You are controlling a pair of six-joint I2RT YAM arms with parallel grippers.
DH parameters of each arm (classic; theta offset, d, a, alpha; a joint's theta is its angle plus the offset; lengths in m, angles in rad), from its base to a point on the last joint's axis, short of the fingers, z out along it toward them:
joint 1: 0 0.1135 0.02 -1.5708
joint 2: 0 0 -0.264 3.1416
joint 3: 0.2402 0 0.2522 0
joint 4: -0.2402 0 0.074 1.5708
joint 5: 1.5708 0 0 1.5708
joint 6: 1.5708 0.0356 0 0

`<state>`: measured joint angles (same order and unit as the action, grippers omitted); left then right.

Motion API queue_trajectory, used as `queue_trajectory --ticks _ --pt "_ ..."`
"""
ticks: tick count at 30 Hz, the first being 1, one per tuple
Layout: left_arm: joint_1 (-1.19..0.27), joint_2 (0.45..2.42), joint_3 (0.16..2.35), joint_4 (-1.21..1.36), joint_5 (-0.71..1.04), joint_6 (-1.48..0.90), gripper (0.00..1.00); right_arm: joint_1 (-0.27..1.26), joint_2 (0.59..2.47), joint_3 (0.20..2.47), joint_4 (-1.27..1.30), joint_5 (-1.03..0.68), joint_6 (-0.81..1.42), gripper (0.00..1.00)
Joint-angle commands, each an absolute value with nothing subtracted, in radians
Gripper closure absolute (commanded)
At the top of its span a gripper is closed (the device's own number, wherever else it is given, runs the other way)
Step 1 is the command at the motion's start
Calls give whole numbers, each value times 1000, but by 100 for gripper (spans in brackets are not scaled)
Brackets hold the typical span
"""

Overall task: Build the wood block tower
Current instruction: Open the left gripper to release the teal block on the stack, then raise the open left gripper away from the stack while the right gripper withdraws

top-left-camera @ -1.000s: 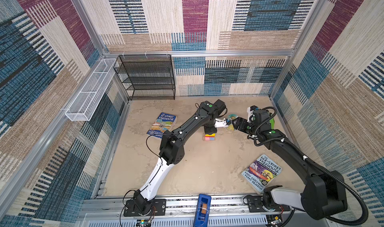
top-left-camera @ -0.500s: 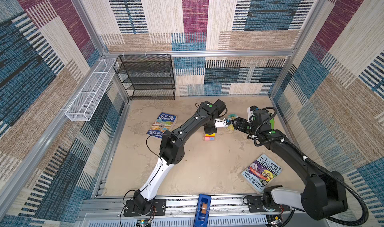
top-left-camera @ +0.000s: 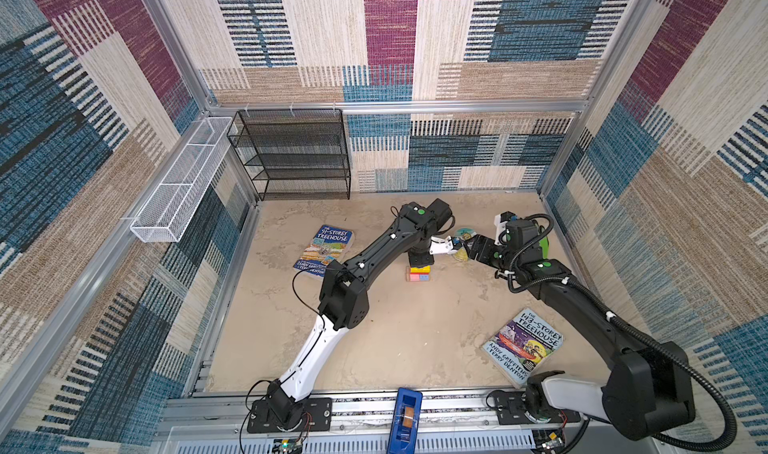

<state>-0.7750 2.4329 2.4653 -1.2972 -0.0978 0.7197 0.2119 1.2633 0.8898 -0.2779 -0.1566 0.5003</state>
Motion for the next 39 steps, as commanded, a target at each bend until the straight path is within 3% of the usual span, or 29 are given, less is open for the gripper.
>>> queue_trajectory --ticks 1,13,28,30,31,32,38,39 --pt "-775 2432 2462 -1291 -95 719 53 211 1261 890 -249 -160 515 18" --pt "-775 2431 2457 -1290 -99 721 54 209 1262 891 -250 -161 515 18" --pt "-775 2430 2456 -1288 -105 719 39 209 1260 891 -250 -161 515 18" --pt "-775 2429 2456 -1288 -100 718 33 210 1260 891 -250 -162 515 18" --pt "-775 2427 2456 -1287 -98 718 27 210 1259 891 -250 -162 516 18" --pt "-775 2426 2456 -1287 -96 716 14 210 1259 891 -250 -162 516 18" --pt "-775 2415 2454 -1288 -90 712 10 210 1252 887 -252 -161 518 18" --pt "-775 2413 2453 -1287 -89 712 1 210 1249 886 -252 -162 518 18"
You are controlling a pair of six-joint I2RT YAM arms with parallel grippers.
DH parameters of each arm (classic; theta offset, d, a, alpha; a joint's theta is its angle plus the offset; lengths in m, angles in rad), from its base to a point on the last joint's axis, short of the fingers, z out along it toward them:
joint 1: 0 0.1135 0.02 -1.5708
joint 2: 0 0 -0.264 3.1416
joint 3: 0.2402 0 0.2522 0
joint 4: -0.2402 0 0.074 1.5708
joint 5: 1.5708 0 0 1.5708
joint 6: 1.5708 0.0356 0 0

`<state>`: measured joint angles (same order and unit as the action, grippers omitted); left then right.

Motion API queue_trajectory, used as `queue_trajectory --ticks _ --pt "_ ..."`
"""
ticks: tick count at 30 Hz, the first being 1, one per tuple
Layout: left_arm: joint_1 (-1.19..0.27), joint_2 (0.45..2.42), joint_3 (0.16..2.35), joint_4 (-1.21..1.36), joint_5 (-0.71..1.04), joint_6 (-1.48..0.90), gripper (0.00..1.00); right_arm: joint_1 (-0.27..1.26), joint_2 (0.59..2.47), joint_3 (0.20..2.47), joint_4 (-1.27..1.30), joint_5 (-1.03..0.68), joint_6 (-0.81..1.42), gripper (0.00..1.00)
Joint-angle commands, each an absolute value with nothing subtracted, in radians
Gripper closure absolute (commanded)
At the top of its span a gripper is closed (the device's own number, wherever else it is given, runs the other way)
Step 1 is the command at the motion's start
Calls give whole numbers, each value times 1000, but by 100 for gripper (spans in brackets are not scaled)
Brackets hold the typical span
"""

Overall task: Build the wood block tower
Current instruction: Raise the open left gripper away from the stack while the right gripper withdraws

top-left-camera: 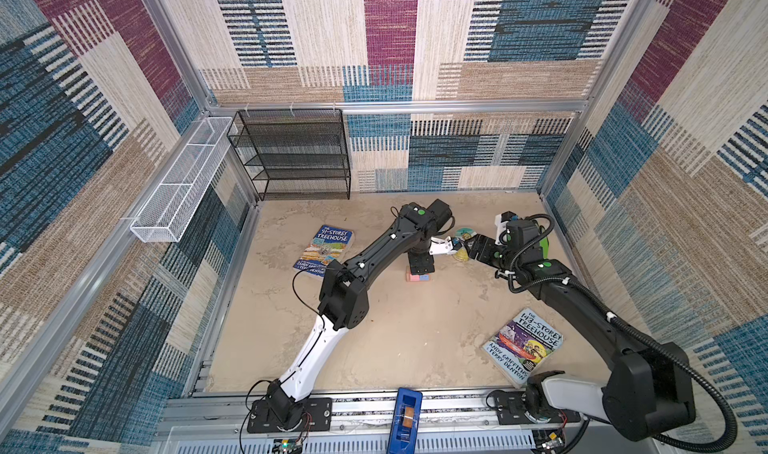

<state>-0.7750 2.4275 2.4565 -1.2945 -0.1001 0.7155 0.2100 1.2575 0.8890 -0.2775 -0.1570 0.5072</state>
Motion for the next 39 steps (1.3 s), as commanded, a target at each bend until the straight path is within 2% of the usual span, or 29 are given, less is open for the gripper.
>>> queue_trajectory --ticks 1,20,39 --pt "-775 2410 2451 -1287 -88 710 1 210 1246 887 -252 -162 518 18" --pt "-798 2306 2352 -1290 -63 686 1 210 1202 868 -249 -168 533 18" --pt "-798 2183 2372 -1287 -149 635 1 210 1078 878 -288 -149 536 15"
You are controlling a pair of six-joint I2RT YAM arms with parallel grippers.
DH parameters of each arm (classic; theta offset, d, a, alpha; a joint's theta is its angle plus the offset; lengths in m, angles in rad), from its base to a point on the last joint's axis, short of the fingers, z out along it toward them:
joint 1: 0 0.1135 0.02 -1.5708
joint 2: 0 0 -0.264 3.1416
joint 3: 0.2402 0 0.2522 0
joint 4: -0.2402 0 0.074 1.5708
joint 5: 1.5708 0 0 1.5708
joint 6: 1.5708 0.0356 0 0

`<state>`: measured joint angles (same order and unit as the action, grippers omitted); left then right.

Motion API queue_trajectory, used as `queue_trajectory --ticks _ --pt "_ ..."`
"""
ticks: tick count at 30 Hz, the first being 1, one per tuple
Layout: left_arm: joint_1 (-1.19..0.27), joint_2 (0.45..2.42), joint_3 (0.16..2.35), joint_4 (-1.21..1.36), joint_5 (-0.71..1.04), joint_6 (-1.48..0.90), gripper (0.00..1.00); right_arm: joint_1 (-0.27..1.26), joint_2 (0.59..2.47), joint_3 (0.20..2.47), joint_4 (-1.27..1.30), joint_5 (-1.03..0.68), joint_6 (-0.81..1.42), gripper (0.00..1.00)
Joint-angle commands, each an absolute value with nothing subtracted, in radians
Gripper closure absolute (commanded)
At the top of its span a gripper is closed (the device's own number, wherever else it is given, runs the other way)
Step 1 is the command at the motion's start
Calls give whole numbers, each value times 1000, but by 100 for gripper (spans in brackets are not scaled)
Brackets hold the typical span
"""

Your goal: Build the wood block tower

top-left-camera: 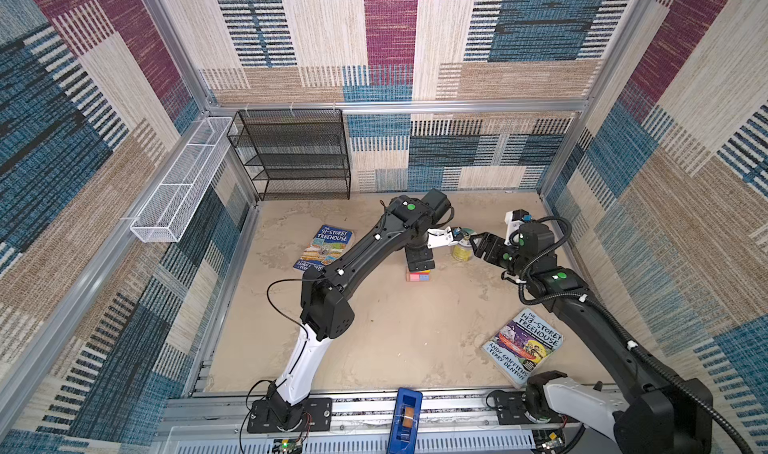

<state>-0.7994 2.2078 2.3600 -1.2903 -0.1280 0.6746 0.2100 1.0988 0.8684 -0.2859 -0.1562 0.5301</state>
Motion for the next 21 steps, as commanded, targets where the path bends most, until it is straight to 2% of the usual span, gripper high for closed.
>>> queue_trajectory --ticks 1,14,21 --pt "-799 2173 2374 -1287 -150 628 1 210 1071 880 -291 -143 536 15" --pt "-789 1957 2248 -1190 -178 525 1 209 1034 931 -312 -78 522 8" --pt "-753 1697 1937 -897 -152 463 1 210 1021 948 -319 -40 500 3"
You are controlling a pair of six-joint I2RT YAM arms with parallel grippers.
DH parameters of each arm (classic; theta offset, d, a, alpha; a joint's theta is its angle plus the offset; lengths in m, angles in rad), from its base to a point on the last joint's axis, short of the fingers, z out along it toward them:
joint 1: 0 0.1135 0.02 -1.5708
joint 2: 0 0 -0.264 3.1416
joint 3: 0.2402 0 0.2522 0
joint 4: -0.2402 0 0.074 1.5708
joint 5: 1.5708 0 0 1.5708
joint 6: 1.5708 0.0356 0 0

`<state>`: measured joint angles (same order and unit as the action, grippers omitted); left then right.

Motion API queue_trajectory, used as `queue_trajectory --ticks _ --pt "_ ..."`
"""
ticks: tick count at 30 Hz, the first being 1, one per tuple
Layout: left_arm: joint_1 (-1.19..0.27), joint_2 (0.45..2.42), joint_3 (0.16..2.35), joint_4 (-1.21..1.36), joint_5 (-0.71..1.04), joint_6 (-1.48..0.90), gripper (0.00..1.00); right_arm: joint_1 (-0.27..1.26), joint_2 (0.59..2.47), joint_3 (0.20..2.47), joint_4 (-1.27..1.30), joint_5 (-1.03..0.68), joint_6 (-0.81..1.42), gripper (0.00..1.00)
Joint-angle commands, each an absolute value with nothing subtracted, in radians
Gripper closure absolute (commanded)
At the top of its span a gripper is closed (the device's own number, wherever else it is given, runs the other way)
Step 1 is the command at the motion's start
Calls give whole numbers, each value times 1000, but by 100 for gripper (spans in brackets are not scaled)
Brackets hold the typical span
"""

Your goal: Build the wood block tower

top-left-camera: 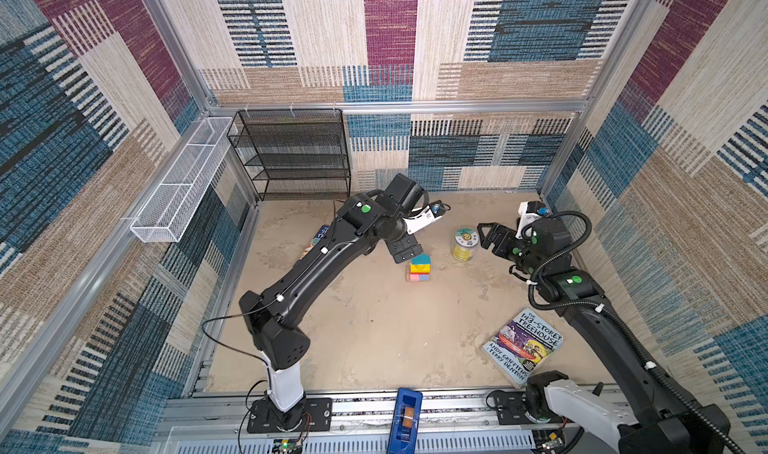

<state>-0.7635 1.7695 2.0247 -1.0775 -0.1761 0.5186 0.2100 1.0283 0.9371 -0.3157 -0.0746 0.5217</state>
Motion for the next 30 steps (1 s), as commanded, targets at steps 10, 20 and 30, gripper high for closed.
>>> queue_trajectory --ticks 10,20,30 --pt "-583 1329 1510 -546 -115 181 1 210 995 958 -302 180 407 0" --pt "-353 1129 1211 -517 -338 -100 1 210 967 774 -66 469 271 0" --pt "-169 1060 830 -264 -517 -183 1 175 1077 510 380 485 120 0"
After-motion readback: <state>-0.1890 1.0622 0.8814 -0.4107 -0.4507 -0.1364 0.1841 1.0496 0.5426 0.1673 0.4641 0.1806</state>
